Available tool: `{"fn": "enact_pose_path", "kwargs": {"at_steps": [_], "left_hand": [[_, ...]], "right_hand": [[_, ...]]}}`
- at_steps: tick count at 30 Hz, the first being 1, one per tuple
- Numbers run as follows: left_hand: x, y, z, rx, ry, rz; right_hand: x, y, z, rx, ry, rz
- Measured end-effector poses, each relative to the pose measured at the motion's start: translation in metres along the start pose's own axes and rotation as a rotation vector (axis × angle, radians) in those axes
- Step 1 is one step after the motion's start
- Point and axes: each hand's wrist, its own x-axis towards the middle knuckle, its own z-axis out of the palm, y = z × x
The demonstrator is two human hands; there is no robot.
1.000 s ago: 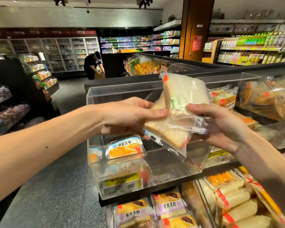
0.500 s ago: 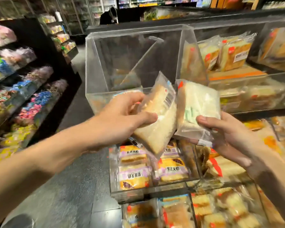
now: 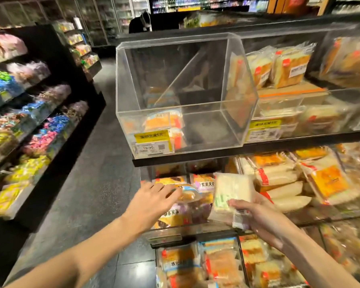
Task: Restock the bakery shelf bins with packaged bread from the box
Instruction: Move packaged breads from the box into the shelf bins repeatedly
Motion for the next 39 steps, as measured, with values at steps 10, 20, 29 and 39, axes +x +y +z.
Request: {"fn": "enact_pose_path", "kwargs": {"at_steps": [10, 20, 29, 39], "left_hand": [[0.025, -0.018, 0.065, 0.1, 0.009, 0.0], [-0.016, -0.044, 0.025, 0.037, 0.198, 0.189], [-0.088, -0.067, -0.008, -0.022, 0.245, 0.206], [-0.118, -0.075, 0.002, -0.048, 0.208, 0.049]], "right_hand": [[0.003, -0.004, 0.017, -0.166, -0.032, -0.031], [0.073, 0.014, 0.043, -1.639, 0.098, -0.609], [0.139, 0.039, 0.114, -1.914, -0.035, -0.813], [0.169, 0.059, 0.13, -1.854, -0.137, -0.702]]}}
